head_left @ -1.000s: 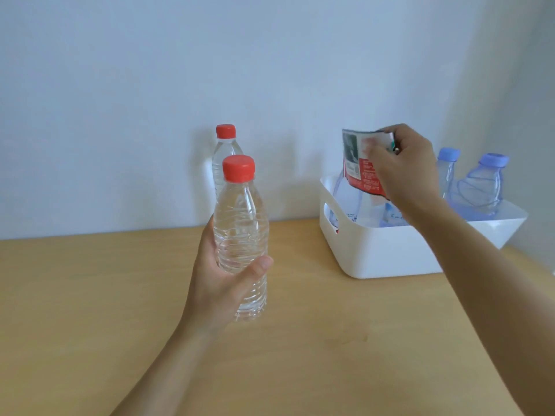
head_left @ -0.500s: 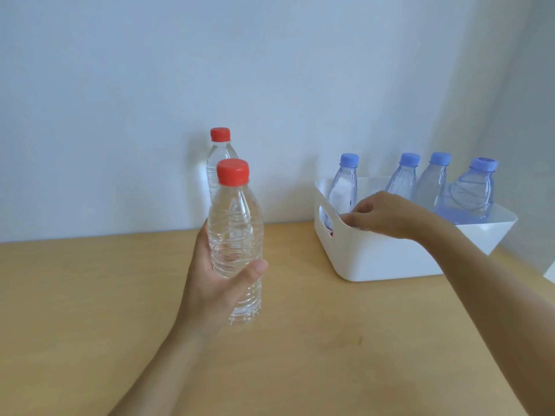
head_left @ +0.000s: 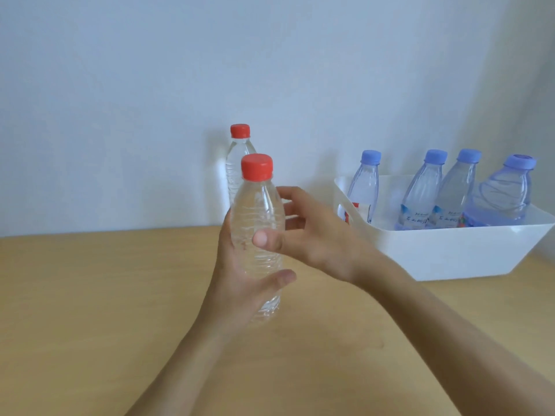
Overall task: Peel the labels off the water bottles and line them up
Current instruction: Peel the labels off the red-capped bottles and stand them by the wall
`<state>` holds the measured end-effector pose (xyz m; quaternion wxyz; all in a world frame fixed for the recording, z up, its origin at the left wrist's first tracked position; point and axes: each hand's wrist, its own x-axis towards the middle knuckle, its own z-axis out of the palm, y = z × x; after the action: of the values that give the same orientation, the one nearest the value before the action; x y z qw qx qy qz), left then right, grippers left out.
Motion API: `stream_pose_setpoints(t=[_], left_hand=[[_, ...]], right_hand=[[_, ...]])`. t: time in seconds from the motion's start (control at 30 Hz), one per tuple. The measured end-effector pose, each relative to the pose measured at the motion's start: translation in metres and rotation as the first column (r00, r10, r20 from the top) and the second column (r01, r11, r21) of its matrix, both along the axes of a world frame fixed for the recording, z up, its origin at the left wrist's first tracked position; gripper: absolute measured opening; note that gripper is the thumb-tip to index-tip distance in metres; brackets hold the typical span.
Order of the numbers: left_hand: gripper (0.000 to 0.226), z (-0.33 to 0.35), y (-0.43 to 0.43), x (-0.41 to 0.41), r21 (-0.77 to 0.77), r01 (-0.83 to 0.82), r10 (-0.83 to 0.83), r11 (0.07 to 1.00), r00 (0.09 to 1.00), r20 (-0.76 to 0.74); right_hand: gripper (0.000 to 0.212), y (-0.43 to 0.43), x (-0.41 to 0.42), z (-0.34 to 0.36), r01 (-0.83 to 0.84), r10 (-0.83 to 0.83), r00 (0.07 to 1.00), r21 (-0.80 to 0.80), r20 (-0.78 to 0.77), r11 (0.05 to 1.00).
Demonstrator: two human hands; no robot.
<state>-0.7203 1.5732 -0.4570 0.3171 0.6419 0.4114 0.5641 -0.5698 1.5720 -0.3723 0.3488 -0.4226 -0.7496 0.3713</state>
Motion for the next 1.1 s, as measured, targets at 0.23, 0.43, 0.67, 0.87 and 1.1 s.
stream_pose_setpoints(t=[0.23, 0.43, 0.67, 0.87, 1.1], left_hand=[[0.127, -0.014, 0.013, -0.002, -0.147, -0.125, 0.073, 0.981, 0.945, -0.318], [0.08, -0.015, 0.005, -0.006, -0.194, -0.233, 0.133, 0.953, 0.897, -0.422], [0.069, -0.017, 0.009, 0.0, -0.228, -0.212, 0.063, 0.95, 0.849, -0.525], [0.078, -0.018, 0.012, 0.002, -0.25, -0.207, 0.049, 0.946, 0.852, -0.52], [0.08, -0.02, 0.013, 0.003, -0.29, -0.207, 0.013, 0.934, 0.834, -0.551]], right_hand=[[0.073, 0.027, -0.024, -0.05, 0.167, -0.161, 0.98, 0.043, -0.115, 0.985], [0.065, 0.076, -0.026, -0.056, 0.462, -0.435, 0.877, 0.111, -0.206, 0.88], [0.088, 0.128, -0.033, -0.062, 0.512, -0.473, 0.842, 0.105, -0.259, 0.853], [0.064, 0.134, -0.029, -0.072, 0.511, -0.455, 0.839, 0.147, -0.299, 0.847], [0.079, 0.133, -0.027, -0.081, 0.472, -0.432, 0.869, 0.139, -0.24, 0.871]])
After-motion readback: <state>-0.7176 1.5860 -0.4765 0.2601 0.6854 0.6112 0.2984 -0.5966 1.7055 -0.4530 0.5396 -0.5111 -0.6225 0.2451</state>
